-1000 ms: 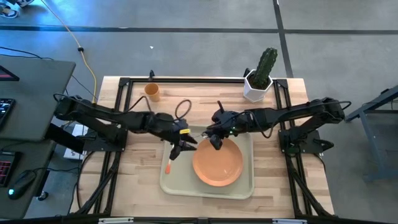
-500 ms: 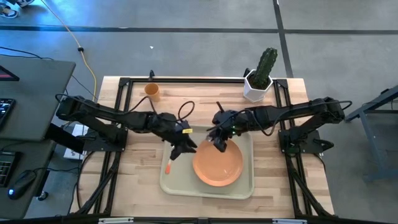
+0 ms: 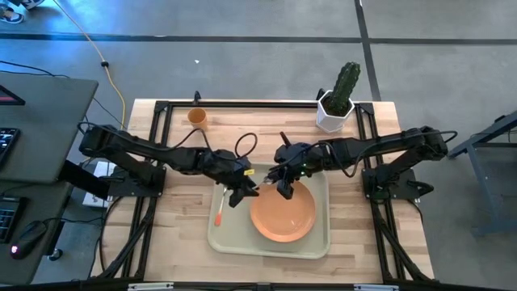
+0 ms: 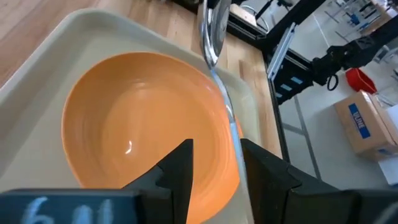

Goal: Pick and place plate/cup/fork/spoon on tray
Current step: Put the orange spoon on the light brown serving tray to the left side of orange plate

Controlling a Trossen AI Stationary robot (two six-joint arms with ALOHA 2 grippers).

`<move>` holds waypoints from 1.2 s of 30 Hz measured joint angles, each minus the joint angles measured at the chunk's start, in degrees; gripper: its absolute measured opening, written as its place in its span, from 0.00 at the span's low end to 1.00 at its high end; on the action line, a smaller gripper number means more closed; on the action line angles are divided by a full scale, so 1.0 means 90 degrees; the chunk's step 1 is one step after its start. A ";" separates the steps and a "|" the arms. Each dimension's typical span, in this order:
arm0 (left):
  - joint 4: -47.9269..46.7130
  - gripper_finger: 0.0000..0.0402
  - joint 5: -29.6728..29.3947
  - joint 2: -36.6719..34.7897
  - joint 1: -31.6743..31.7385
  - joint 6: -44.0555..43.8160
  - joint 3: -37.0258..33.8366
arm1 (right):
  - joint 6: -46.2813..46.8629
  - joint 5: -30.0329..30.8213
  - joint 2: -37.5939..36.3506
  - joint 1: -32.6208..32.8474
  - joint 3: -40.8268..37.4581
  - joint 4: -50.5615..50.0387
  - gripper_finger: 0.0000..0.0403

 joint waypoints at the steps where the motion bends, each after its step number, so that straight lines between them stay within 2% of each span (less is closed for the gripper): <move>1: 0.0064 0.29 -0.0004 0.0040 0.0000 -0.0023 0.0005 | -0.0014 -0.0001 0.0000 0.0000 0.0000 -0.0008 0.00; 4: 0.0064 0.27 0.0075 0.0064 0.0000 -0.0040 0.0007 | -0.0021 -0.0016 0.0000 -0.0002 0.0000 -0.0029 0.00; 8: 0.0056 0.18 0.0310 0.0064 0.0007 0.0010 0.0007 | -0.0146 -0.0006 0.0000 0.0000 0.0000 -0.0168 0.00; 14: 0.0058 0.09 0.0150 0.0064 0.0008 -0.0036 0.0007 | -0.0218 0.0022 0.0000 -0.0001 0.0000 -0.0329 0.00; 26: 0.0095 0.07 0.0134 0.0064 0.0212 -0.0040 0.0007 | -0.0161 0.0370 0.0000 0.0178 -0.0019 -0.0576 0.00; 30: 0.0170 0.02 0.0281 0.0064 0.0221 -0.0048 0.0007 | -0.0152 0.0338 0.0000 0.0177 -0.0019 -0.0552 0.00; 33: 0.0211 0.01 0.0582 0.0147 0.0259 -0.0233 0.0014 | -0.0143 0.0321 0.0000 0.0185 -0.0019 -0.0547 0.00; 36: 0.0148 0.01 0.0604 0.0173 0.0267 -0.0434 0.0017 | -0.0122 0.0320 0.0015 0.0181 -0.0029 -0.0549 0.00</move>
